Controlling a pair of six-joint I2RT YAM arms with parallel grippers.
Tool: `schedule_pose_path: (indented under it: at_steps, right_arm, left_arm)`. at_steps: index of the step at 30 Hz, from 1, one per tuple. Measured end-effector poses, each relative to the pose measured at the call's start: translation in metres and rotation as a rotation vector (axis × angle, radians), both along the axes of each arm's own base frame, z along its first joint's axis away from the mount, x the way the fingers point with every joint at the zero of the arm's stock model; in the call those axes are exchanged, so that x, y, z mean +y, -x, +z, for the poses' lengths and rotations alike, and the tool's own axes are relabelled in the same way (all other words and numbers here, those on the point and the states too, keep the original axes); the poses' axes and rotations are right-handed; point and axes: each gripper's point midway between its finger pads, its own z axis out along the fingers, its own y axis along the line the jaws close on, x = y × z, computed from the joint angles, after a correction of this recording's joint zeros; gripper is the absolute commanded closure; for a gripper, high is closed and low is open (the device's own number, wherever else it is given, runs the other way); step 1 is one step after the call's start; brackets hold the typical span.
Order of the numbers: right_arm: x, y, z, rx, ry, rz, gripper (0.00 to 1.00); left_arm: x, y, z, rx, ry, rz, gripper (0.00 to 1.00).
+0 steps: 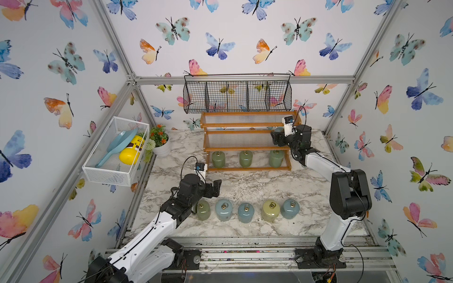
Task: Remove the tea canisters from the shelf
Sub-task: Pick up the tea canister from the shelf.
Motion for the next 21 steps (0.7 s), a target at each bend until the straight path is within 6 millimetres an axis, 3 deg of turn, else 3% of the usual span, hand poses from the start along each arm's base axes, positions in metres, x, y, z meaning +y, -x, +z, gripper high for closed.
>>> schedule_pose_path:
  at_steps: [12, 21]
  right_arm:
    - [0.02, 0.049, 0.007, 0.063, -0.027, 0.137, 0.38]
    - [0.061, 0.079, 0.002, 0.093, -0.034, 0.248, 0.38]
  left_arm:
    - [0.0, 0.0, 0.0, 0.005, 0.013, 0.007, 0.02]
    - [0.0, 0.0, 0.002, 0.0, 0.024, 0.011, 0.02]
